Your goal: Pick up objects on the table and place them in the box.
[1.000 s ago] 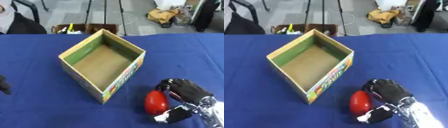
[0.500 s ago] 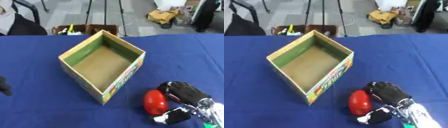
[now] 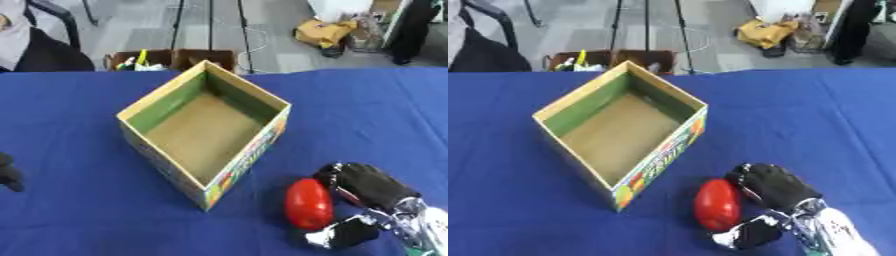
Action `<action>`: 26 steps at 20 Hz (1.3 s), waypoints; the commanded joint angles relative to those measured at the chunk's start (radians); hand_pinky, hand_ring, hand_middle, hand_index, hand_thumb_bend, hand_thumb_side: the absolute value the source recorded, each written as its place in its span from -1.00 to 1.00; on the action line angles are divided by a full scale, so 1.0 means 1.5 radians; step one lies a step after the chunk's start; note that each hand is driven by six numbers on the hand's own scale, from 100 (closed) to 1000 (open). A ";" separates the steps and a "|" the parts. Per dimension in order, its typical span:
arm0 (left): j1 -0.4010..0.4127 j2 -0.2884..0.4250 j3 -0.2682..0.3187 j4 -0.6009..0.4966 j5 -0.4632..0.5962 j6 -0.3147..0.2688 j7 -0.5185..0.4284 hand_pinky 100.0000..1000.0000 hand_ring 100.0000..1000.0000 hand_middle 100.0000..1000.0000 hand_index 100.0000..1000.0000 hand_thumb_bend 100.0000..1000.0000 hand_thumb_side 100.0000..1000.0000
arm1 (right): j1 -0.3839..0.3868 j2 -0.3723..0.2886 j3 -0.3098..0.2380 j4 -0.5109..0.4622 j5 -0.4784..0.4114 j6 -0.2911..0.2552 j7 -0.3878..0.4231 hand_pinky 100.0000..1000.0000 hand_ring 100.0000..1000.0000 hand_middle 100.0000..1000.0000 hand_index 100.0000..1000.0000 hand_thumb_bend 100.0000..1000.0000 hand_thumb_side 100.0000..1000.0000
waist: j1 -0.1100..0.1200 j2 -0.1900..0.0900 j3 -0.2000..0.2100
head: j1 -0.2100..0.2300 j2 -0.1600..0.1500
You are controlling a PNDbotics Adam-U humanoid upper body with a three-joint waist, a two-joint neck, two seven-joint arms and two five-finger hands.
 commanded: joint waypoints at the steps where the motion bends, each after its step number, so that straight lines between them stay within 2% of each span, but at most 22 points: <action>1: -0.002 0.003 -0.003 -0.014 -0.001 0.000 -0.004 -0.26 -0.11 -0.02 0.44 -1.00 0.89 | -0.006 -0.005 0.002 -0.020 -0.012 0.004 -0.010 -1.00 -0.21 -0.08 0.35 0.03 0.48 | 0.002 -0.010 0.000 | 0.002 -0.009; 12: -0.001 0.001 -0.003 -0.014 -0.003 0.000 -0.008 -0.26 -0.10 -0.02 0.44 -1.00 0.89 | -0.005 -0.004 0.002 -0.036 -0.033 0.014 -0.030 -1.00 -0.27 -0.15 0.20 -0.18 0.38 | 0.002 -0.008 -0.001 | 0.002 -0.014; 20: 0.000 0.000 -0.003 -0.014 -0.004 0.000 -0.011 -0.25 -0.10 -0.01 0.44 -1.00 0.89 | -0.005 -0.006 0.001 -0.040 -0.047 0.025 -0.063 -1.00 -0.37 -0.27 -0.06 -0.40 0.33 | 0.003 -0.008 -0.001 | 0.002 -0.016; 26: 0.001 0.000 -0.003 -0.014 -0.004 -0.001 -0.011 -0.25 -0.10 -0.01 0.44 -1.00 0.89 | -0.005 -0.006 0.001 -0.039 -0.050 0.030 -0.082 -1.00 -0.39 -0.29 -0.10 -0.42 0.32 | 0.004 -0.008 -0.001 | 0.001 -0.017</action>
